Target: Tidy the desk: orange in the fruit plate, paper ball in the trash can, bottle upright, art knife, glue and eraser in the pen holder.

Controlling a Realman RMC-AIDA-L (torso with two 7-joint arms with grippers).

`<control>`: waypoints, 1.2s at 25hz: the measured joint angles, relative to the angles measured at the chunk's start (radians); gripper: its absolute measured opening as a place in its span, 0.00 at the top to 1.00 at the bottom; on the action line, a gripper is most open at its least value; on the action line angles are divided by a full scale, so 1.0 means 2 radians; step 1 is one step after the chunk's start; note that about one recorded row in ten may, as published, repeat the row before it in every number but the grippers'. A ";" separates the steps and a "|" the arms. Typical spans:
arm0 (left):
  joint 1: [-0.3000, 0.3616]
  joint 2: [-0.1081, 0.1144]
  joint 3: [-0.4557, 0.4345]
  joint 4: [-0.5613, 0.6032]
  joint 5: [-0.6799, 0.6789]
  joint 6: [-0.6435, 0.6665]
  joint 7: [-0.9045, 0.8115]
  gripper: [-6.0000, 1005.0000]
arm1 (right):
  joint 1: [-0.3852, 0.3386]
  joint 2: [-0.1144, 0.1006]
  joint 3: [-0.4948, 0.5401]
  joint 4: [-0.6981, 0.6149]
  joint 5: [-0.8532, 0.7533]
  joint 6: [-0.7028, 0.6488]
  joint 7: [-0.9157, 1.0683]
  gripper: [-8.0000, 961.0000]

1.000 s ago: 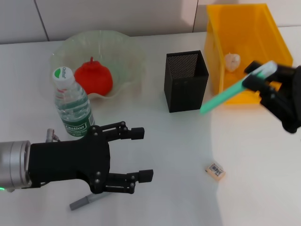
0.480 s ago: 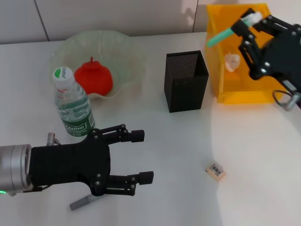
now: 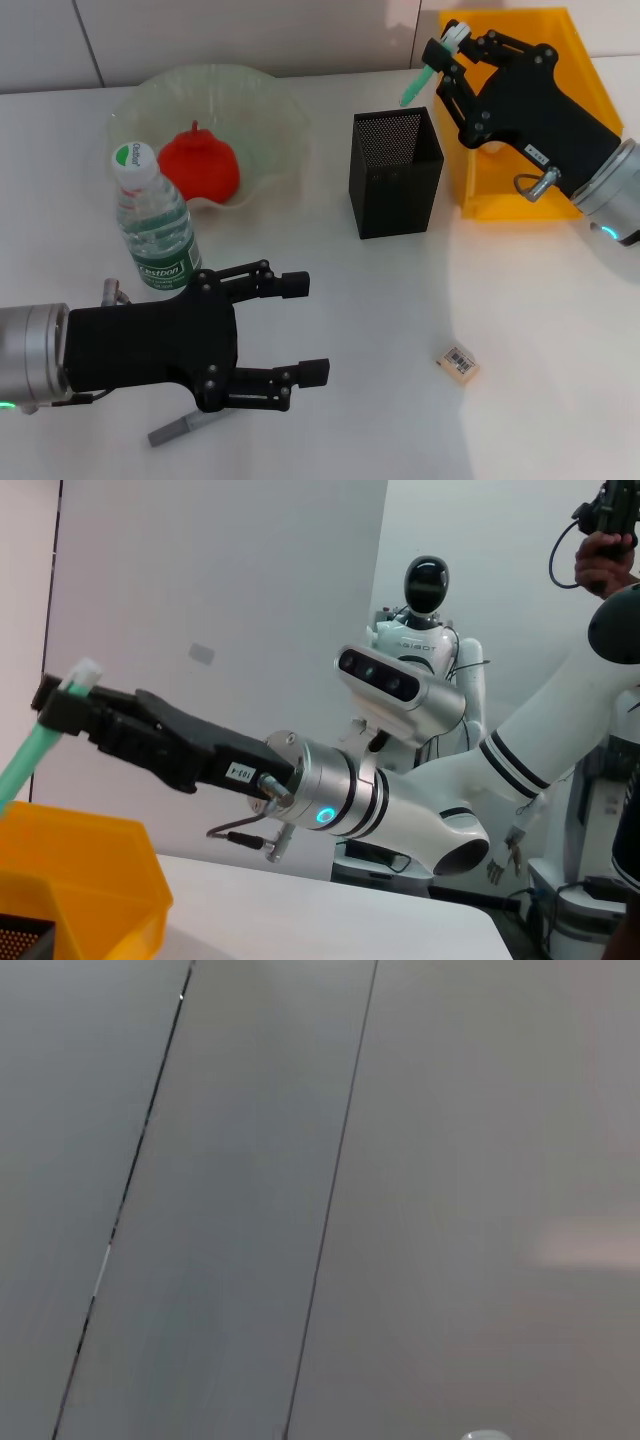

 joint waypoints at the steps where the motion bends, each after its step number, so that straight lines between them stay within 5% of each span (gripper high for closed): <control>1: 0.000 0.000 0.000 0.000 0.000 0.000 0.000 0.14 | 0.000 0.000 -0.001 0.001 0.000 0.006 0.000 0.73; 12: 0.000 0.001 0.000 0.000 0.000 0.000 0.004 0.14 | 0.016 0.000 -0.020 0.027 -0.008 0.115 0.001 0.70; 23: 0.001 0.002 0.000 0.000 -0.004 0.006 0.008 0.14 | 0.007 0.001 -0.019 0.033 -0.003 0.100 0.006 0.68; 29: 0.005 0.002 0.000 0.001 -0.004 0.008 0.015 0.14 | -0.037 -0.003 -0.018 -0.043 0.005 -0.011 0.144 0.43; 30: 0.006 0.003 0.001 0.001 -0.004 0.007 0.016 0.14 | -0.048 -0.002 -0.024 -0.066 0.002 -0.035 0.175 0.33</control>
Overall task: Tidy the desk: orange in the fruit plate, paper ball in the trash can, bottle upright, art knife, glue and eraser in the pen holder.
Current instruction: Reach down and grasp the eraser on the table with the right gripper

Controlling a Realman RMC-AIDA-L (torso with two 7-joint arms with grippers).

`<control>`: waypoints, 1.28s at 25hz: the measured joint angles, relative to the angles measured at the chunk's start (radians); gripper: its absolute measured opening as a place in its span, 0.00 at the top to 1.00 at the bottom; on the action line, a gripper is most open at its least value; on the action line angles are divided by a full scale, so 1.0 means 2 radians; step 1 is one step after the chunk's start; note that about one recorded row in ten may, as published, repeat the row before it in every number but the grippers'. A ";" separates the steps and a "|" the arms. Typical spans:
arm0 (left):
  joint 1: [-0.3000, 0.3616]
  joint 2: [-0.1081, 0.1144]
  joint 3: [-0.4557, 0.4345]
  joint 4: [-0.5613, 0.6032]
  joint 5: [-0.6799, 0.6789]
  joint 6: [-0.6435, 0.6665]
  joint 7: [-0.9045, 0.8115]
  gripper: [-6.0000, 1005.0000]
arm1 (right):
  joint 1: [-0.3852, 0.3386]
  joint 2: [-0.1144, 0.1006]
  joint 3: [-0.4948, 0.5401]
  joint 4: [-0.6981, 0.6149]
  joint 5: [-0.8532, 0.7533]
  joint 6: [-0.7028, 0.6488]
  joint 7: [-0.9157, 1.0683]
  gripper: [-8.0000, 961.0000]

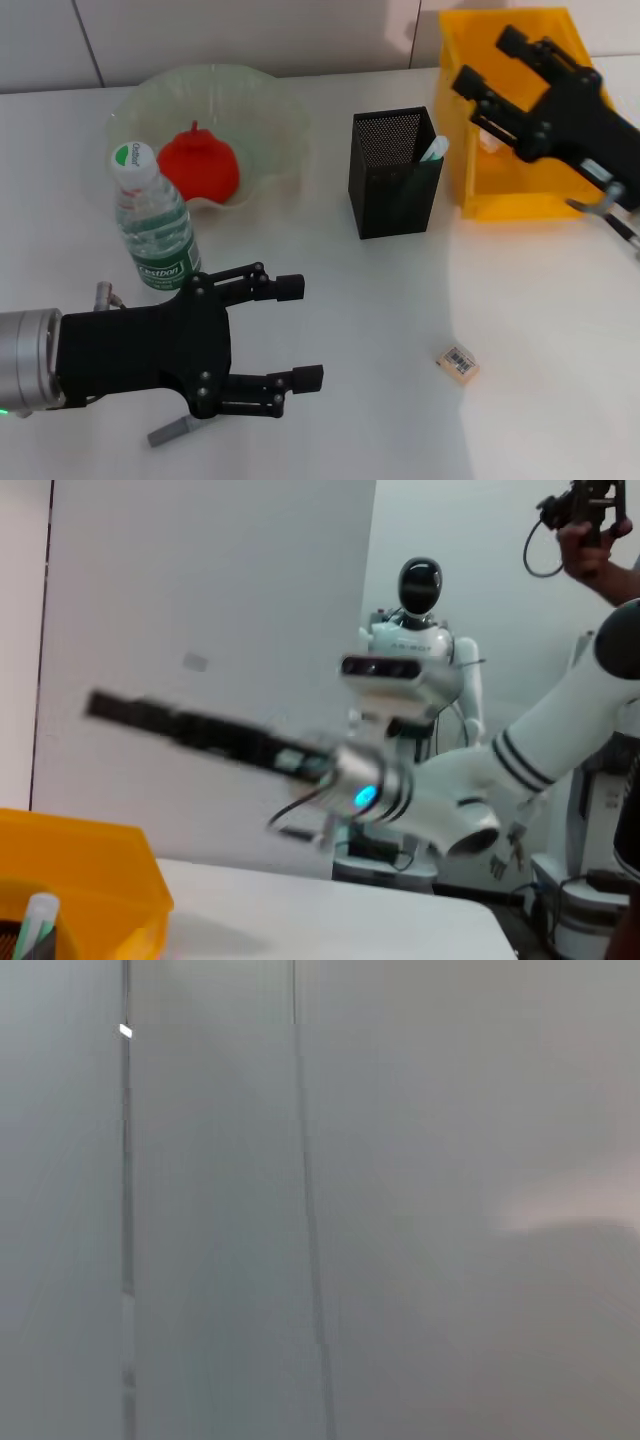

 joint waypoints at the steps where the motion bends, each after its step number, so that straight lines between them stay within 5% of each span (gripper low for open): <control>1: 0.001 0.000 0.001 0.000 0.002 -0.004 0.000 0.14 | -0.012 0.000 -0.010 -0.023 -0.005 -0.025 0.027 0.23; 10: 0.005 -0.001 0.004 0.057 0.082 -0.045 -0.083 0.14 | -0.115 0.001 -0.139 -0.227 -0.116 -0.095 0.162 0.21; 16: 0.025 -0.001 0.058 0.176 0.131 -0.077 -0.169 0.14 | -0.134 0.000 -0.140 -0.236 -0.144 -0.098 0.173 0.20; 20: 0.028 -0.002 0.070 0.204 0.138 -0.084 -0.180 0.14 | -0.147 0.000 -0.142 -0.289 -0.161 -0.099 0.268 0.20; 27: 0.021 -0.001 0.055 0.131 0.072 -0.088 -0.103 0.14 | -0.134 0.001 -0.217 -0.538 -0.244 -0.128 0.498 0.21; 32: 0.020 0.001 0.027 0.059 0.013 -0.061 -0.036 0.14 | -0.054 -0.004 -0.286 -0.674 -0.368 -0.199 0.616 0.21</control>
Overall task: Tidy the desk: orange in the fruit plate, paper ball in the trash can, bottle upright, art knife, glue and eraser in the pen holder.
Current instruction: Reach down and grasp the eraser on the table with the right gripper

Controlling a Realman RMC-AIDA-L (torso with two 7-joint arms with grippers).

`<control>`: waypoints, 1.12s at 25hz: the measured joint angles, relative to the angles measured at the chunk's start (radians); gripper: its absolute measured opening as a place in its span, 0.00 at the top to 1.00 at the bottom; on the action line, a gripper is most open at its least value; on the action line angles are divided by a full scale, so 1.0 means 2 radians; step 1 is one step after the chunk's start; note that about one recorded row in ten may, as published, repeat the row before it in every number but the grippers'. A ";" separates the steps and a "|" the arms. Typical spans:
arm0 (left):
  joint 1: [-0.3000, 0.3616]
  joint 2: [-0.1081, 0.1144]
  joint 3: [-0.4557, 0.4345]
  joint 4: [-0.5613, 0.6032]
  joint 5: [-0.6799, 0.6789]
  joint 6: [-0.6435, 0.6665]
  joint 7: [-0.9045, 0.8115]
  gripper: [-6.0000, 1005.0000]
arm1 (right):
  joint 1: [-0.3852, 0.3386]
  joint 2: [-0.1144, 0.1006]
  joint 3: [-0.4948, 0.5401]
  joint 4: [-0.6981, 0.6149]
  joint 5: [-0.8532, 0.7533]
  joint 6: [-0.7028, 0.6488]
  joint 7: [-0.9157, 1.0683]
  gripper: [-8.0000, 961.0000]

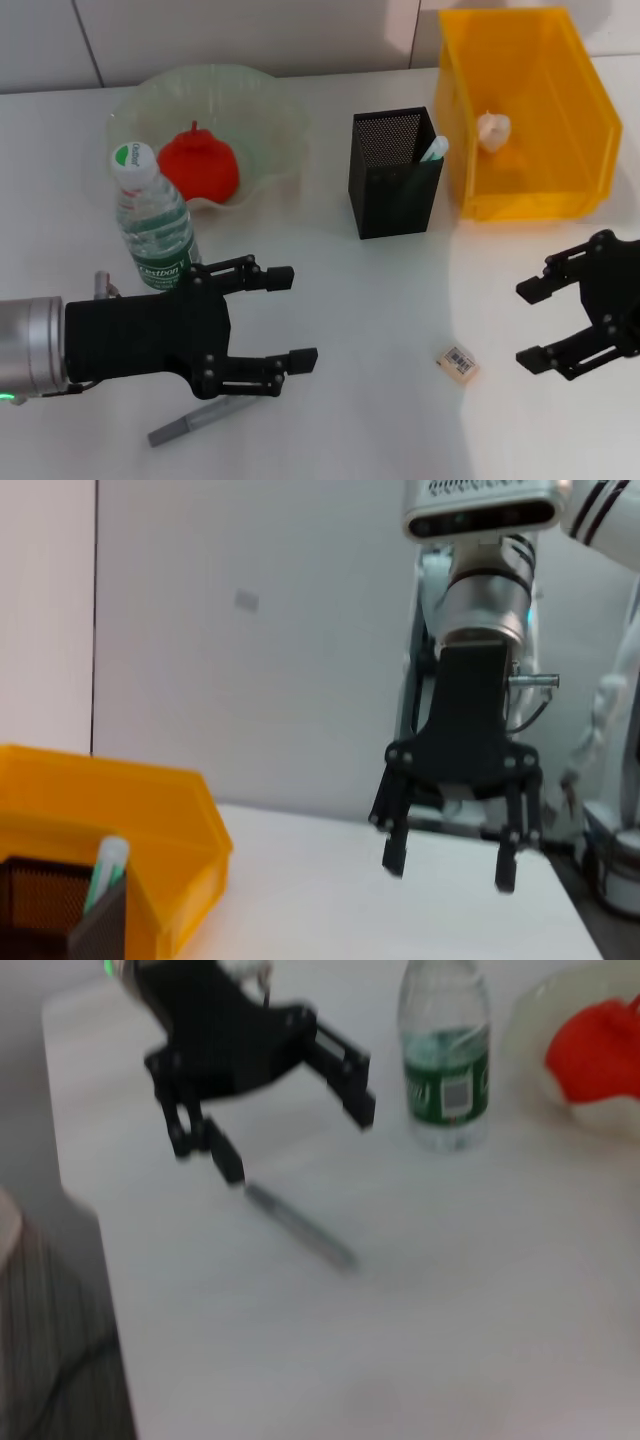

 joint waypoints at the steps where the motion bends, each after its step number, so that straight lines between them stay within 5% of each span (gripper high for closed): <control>1: 0.000 0.000 -0.004 -0.012 -0.008 0.006 0.011 0.14 | 0.027 0.001 -0.010 -0.014 -0.030 -0.022 0.012 0.21; 6: 0.003 -0.001 -0.014 -0.059 -0.041 0.020 0.051 0.14 | 0.116 0.001 -0.084 -0.017 -0.137 -0.060 0.018 0.21; 10: 0.010 -0.002 -0.019 -0.074 -0.052 0.022 0.060 0.14 | 0.134 0.001 -0.131 -0.006 -0.164 -0.048 0.001 0.21; 28: 0.000 -0.006 -0.019 -0.132 -0.073 0.005 0.083 0.14 | 0.117 -0.002 -0.264 0.040 -0.179 0.048 -0.167 0.21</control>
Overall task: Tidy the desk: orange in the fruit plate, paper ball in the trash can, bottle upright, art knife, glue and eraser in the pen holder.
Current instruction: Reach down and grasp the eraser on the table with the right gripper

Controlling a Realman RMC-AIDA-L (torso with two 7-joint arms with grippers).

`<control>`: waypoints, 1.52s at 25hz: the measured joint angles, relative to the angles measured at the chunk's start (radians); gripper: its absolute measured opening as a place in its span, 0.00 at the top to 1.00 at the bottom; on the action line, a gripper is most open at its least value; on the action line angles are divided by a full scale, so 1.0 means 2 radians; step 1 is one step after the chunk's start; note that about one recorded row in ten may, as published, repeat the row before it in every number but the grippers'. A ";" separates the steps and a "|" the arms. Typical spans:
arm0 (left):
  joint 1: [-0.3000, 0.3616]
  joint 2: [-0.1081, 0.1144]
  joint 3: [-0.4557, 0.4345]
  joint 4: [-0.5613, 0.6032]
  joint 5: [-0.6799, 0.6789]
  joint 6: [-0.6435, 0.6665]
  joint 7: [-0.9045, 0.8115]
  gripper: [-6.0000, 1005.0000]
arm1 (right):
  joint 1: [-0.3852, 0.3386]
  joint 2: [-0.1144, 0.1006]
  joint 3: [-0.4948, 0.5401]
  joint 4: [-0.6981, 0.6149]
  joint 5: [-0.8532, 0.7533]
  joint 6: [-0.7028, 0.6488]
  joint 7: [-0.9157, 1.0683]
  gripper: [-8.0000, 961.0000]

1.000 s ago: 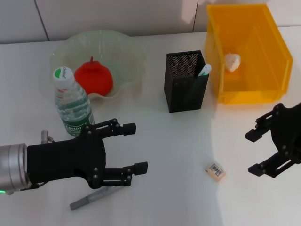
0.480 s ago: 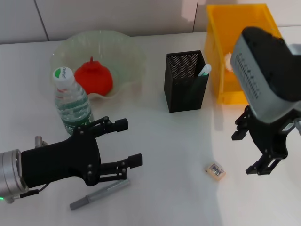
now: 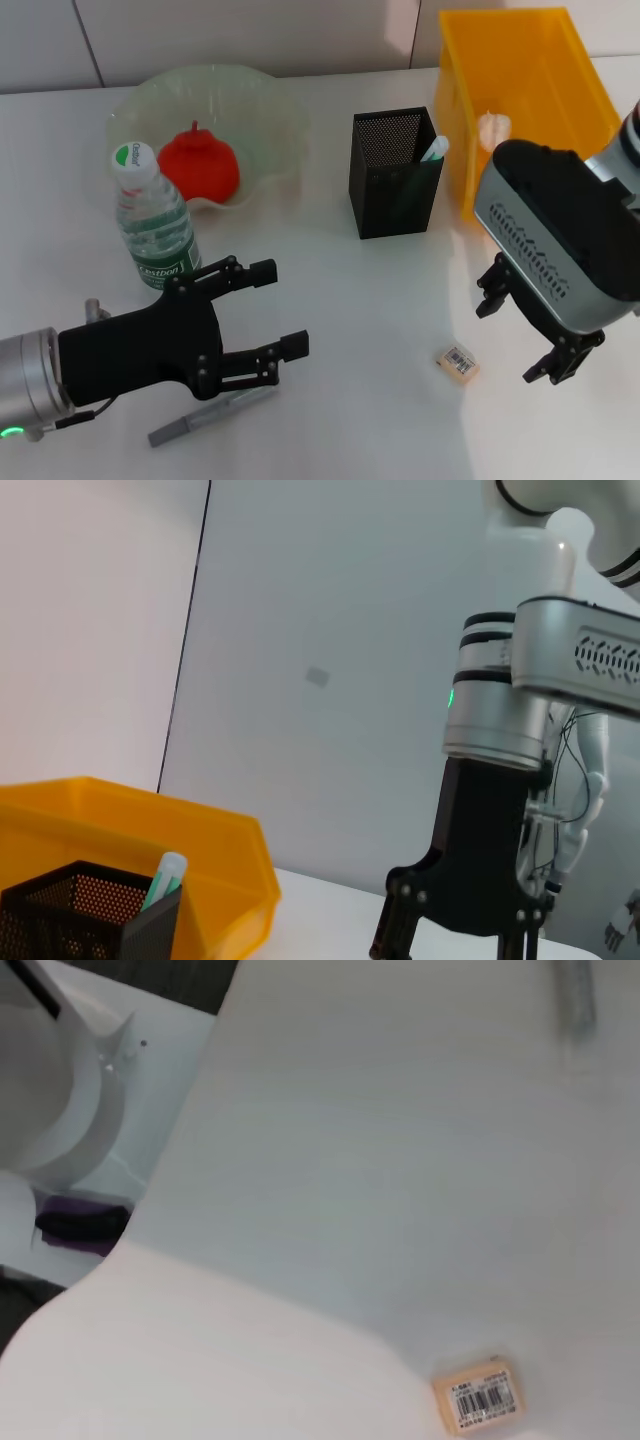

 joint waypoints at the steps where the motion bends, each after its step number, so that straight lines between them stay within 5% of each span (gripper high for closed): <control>1: -0.001 0.000 0.001 -0.002 -0.001 0.000 0.001 0.14 | 0.001 -0.001 -0.003 0.009 0.000 0.007 -0.008 0.21; 15: -0.005 -0.001 0.008 -0.018 -0.011 -0.004 0.002 0.14 | 0.011 0.002 -0.023 0.093 0.000 0.092 -0.092 0.26; 38: -0.013 -0.001 0.029 -0.025 -0.022 -0.025 0.003 0.14 | 0.048 0.007 -0.046 0.180 0.014 0.143 -0.093 0.35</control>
